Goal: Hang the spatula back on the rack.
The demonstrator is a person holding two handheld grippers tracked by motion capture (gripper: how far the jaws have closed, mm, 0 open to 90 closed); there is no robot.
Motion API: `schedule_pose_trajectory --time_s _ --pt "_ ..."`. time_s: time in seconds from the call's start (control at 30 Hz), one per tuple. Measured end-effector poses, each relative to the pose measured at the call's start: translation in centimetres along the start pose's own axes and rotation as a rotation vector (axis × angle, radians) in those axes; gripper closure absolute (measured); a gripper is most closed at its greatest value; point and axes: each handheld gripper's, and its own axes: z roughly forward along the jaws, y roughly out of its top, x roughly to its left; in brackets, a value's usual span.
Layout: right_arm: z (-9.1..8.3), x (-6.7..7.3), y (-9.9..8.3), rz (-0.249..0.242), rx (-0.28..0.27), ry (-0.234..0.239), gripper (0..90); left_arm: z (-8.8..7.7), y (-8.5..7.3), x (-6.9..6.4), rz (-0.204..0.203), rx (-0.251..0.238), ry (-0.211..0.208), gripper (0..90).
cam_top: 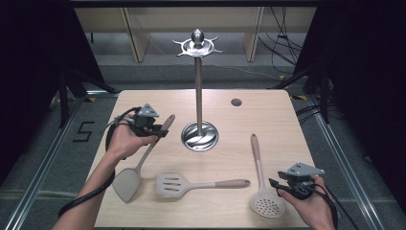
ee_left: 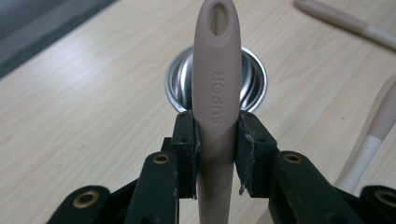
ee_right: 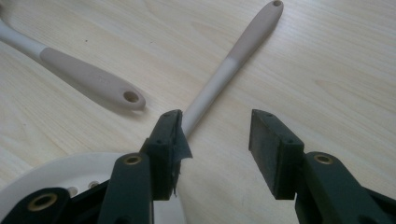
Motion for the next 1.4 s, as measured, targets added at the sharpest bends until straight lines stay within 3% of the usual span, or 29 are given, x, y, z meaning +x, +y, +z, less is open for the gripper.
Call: schedule_pose_trajectory --time_s 0.07,0.1,0.2,0.27,0.3,0.33,0.4,0.43,0.5,0.53,0.63,0.73,0.83,0.9,1.1,1.4 --pt "0.0 0.1 0.0 0.011 0.006 0.001 54.4 -1.0 -0.4 0.3 -0.003 -0.042 0.009 70.3" --pt "0.0 0.2 0.0 0.027 0.008 0.002 54.4 -2.2 -0.8 0.5 -0.038 -0.113 0.032 70.3" --pt "0.0 0.2 0.0 0.028 0.007 0.004 54.4 -3.2 -1.1 0.7 -0.043 -0.141 0.053 70.4" --pt "0.0 0.2 0.0 0.026 0.008 0.003 54.2 -4.6 -1.4 0.8 -0.063 -0.205 0.076 70.4" --pt "0.0 0.0 0.1 0.008 0.007 0.001 54.2 -4.6 -1.4 0.8 -0.063 -0.205 0.076 70.4" --pt "0.0 0.1 0.1 0.017 0.003 0.006 54.2 -5.5 -1.4 0.8 -0.066 -0.235 0.100 70.4" --pt "0.0 0.3 0.1 0.036 0.010 0.006 54.2 -5.9 -1.4 0.9 -0.067 -0.249 0.109 70.4" --pt "0.1 0.1 0.1 -0.005 0.000 0.002 54.2 -6.5 -1.1 0.9 -0.069 -0.287 0.125 70.4" --pt "0.1 0.2 0.1 0.011 0.002 0.003 54.1 -6.6 -1.0 0.9 -0.067 -0.298 0.131 70.5" --pt "0.1 0.1 0.2 -0.005 0.001 0.005 54.1 -6.8 -0.8 0.9 -0.060 -0.321 0.132 70.5" --pt "0.0 0.3 0.2 0.031 0.018 0.007 54.1 -7.2 0.4 0.8 -0.062 -0.375 0.141 70.5" --pt "0.2 0.0 0.2 -0.010 -0.003 0.006 54.1 -6.9 1.5 0.6 -0.061 -0.391 0.132 70.5" --pt "0.1 0.1 0.2 0.015 -0.003 0.004 54.1 -6.5 2.8 0.5 -0.053 -0.395 0.128 70.5" --pt "0.2 -0.1 0.1 -0.006 -0.010 0.001 54.1 -6.2 3.3 0.4 -0.051 -0.400 0.130 70.5" --pt "0.1 -0.1 0.1 -0.001 -0.010 -0.001 54.1 -5.7 5.7 0.0 -0.043 -0.415 0.116 70.5" --pt "0.2 -0.1 0.1 0.005 -0.011 0.014 54.0 -5.4 7.3 -0.3 -0.019 -0.408 0.099 70.5"
